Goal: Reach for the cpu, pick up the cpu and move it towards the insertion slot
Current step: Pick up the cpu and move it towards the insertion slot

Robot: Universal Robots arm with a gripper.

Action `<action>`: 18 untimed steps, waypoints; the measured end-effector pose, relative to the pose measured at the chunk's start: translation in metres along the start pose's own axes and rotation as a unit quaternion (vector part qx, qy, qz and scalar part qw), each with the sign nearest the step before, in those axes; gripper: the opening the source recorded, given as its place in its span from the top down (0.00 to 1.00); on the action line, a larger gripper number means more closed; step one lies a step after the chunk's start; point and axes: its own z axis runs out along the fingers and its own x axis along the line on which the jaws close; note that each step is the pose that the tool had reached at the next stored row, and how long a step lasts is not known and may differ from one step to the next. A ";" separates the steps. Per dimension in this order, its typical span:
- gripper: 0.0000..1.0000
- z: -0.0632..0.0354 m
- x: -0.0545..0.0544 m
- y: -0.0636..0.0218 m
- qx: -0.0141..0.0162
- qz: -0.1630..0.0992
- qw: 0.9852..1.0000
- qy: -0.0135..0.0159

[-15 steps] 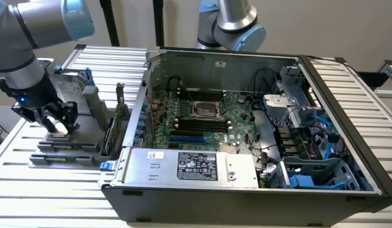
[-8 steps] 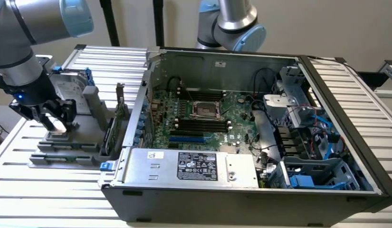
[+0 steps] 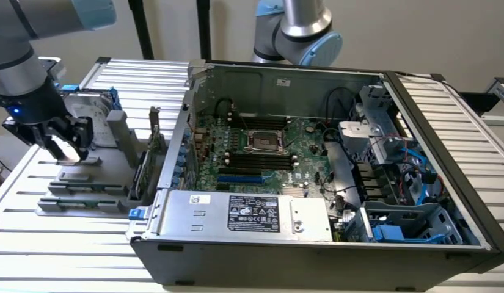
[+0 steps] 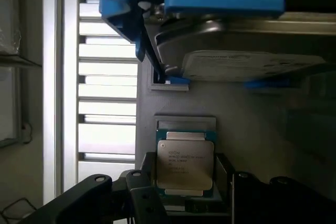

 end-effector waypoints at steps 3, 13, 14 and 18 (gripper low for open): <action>0.45 -0.0137 -0.002 0.0005 0.000 0.000 1.000 0.000; 0.45 -0.0591 -0.011 0.0020 0.000 0.000 1.000 0.001; 0.45 -0.0635 -0.013 0.0022 0.000 0.000 1.000 0.001; 0.45 -0.0819 -0.022 0.0027 0.000 0.000 1.000 0.001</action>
